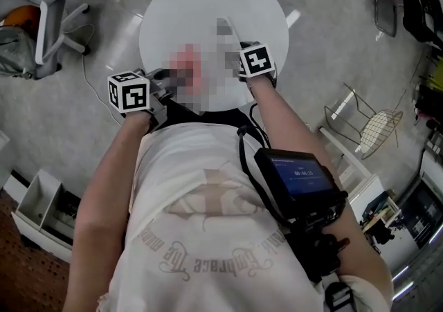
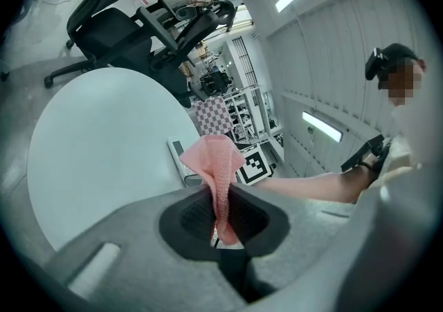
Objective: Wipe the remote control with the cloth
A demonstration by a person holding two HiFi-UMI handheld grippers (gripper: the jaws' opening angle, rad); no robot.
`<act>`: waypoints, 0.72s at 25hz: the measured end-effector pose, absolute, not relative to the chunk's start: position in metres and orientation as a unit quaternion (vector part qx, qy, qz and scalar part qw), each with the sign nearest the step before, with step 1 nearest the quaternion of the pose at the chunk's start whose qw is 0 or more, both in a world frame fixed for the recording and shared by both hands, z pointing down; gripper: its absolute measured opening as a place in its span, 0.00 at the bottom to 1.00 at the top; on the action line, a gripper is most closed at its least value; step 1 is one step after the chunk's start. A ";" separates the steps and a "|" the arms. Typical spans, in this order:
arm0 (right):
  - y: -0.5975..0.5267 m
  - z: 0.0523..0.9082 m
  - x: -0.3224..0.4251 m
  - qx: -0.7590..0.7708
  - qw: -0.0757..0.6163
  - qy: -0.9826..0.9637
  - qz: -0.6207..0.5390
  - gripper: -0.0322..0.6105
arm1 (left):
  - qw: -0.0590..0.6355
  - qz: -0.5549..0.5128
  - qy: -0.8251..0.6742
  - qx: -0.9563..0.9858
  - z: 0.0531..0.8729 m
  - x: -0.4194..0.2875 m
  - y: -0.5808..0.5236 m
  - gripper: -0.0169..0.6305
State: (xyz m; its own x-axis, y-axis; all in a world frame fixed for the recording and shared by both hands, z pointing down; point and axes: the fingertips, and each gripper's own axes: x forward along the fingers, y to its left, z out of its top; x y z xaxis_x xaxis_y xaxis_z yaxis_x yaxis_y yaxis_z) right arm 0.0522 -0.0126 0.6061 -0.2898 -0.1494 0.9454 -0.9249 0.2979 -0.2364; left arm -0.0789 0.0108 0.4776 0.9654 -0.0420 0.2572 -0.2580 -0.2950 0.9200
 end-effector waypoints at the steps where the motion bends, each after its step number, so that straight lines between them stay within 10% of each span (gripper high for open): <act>1: -0.013 0.604 0.053 0.401 0.437 -0.676 0.438 0.45 | 0.584 0.093 -0.094 0.801 0.476 -0.078 0.012 0.06; 7: -0.008 0.579 0.074 0.448 0.385 -0.685 0.427 0.41 | 0.574 0.095 -0.101 0.807 0.473 -0.068 0.019 0.06; 12: 0.000 0.537 0.106 0.509 0.318 -0.698 0.390 0.06 | 0.551 0.094 -0.116 0.821 0.463 -0.051 0.027 0.06; 18: 0.007 0.487 0.126 0.533 0.250 -0.728 0.351 0.06 | 0.495 0.099 -0.159 0.849 0.448 -0.042 0.025 0.06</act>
